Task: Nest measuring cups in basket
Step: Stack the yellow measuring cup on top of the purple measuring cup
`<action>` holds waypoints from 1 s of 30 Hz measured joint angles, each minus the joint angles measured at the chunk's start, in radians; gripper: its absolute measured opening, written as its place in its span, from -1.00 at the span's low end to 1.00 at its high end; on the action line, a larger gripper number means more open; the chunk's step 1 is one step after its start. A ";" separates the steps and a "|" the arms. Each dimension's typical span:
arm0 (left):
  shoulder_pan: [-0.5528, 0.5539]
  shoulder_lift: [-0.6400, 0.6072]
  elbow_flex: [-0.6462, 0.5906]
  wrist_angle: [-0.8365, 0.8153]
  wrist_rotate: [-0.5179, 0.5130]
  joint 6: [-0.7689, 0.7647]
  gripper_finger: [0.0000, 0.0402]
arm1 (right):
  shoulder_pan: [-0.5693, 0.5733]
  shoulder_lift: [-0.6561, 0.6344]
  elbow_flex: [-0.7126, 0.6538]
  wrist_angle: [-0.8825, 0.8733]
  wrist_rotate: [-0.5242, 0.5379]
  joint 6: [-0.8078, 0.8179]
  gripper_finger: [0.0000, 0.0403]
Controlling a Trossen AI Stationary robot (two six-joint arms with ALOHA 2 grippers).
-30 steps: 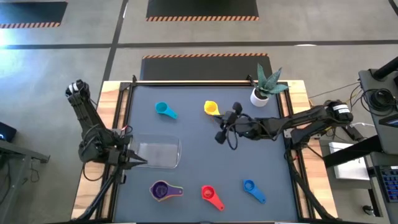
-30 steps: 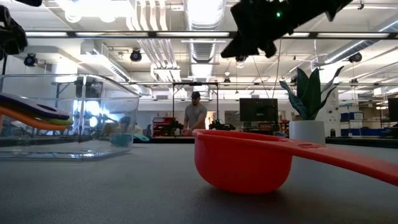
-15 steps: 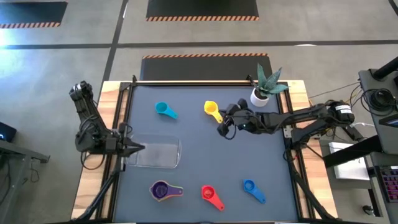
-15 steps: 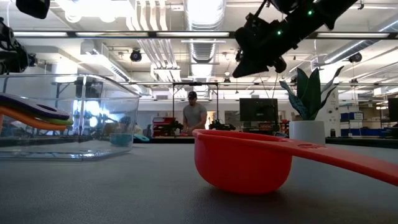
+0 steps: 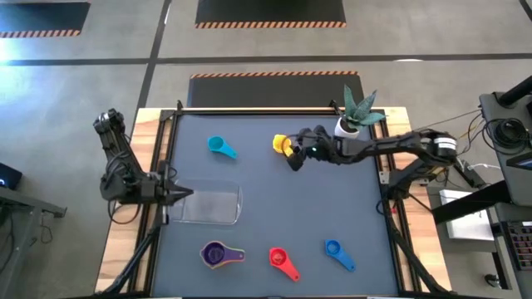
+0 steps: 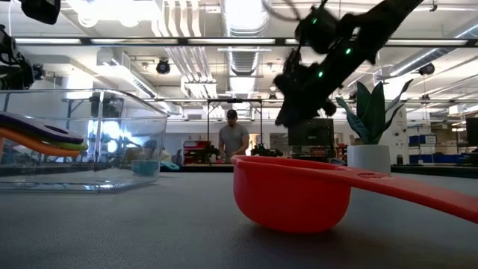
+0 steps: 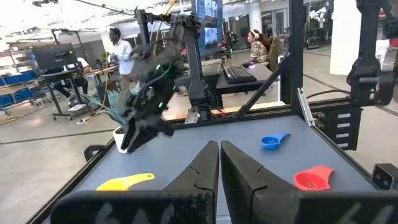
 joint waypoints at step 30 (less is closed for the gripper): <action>0.017 -0.012 0.000 -0.023 0.002 -0.058 -1.00 | -0.028 0.401 0.419 -0.448 0.000 0.212 0.51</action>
